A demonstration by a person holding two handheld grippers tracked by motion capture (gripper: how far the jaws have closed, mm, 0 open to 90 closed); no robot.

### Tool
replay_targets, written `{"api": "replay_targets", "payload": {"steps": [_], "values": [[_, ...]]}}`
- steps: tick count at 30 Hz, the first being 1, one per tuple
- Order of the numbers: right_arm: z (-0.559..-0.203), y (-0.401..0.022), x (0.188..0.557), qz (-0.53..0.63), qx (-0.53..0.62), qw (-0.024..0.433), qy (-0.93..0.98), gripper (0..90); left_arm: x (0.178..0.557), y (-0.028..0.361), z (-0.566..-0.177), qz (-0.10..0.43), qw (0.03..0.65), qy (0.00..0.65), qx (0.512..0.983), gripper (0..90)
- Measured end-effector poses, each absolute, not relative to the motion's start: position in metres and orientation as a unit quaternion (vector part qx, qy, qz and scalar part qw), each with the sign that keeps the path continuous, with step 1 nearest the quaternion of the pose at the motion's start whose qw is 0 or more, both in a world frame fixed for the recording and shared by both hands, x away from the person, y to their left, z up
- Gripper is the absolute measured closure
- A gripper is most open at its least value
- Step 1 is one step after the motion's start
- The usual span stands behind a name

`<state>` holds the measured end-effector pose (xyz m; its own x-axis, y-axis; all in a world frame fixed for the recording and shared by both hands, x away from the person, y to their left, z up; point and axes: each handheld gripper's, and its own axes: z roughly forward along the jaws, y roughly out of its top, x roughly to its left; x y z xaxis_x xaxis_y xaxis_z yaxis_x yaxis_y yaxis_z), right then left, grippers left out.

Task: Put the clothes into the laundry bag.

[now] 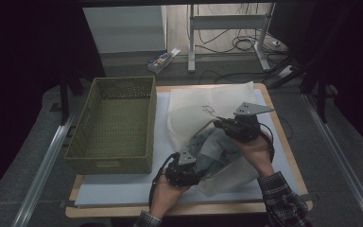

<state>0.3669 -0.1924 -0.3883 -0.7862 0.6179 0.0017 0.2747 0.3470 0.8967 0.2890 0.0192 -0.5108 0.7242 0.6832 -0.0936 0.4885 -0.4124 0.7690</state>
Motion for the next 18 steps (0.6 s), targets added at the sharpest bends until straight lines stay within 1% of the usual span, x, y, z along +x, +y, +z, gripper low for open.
{"api": "replay_targets", "payload": {"steps": [3,4,6,7,9,12,14,15,18], "values": [[-0.388,-0.191,0.366,0.500,0.277,0.169,0.803,83.3,0.296,0.012,-0.512,0.136,0.396,0.353,0.837,54.3],[-0.388,-0.191,0.366,0.499,0.276,0.169,0.804,83.3,0.298,0.011,-0.513,0.140,0.393,0.355,0.837,59.4],[-0.387,-0.190,0.365,0.500,0.275,0.169,0.803,83.4,0.302,0.009,-0.512,0.141,0.394,0.361,0.834,74.7],[-0.387,-0.190,0.365,0.501,0.274,0.170,0.803,83.3,0.304,0.011,-0.510,0.138,0.401,0.362,0.830,77.6],[-0.387,-0.190,0.365,0.499,0.274,0.170,0.804,83.4,0.307,0.014,-0.505,0.131,0.425,0.369,0.816,79.2],[-0.388,-0.191,0.366,0.499,0.276,0.168,0.804,83.4,0.309,0.017,-0.483,0.140,0.463,0.366,0.795,79.7],[-0.389,-0.190,0.366,0.499,0.277,0.166,0.804,83.4,0.309,0.018,-0.477,0.139,0.470,0.364,0.792,79.8],[-0.388,-0.190,0.366,0.501,0.276,0.167,0.803,83.4,0.311,0.017,-0.461,0.145,0.490,0.356,0.782,79.8],[-0.386,-0.192,0.365,0.506,0.277,0.168,0.799,83.4,0.314,0.014,-0.448,0.149,0.503,0.349,0.777,79.7]]}}
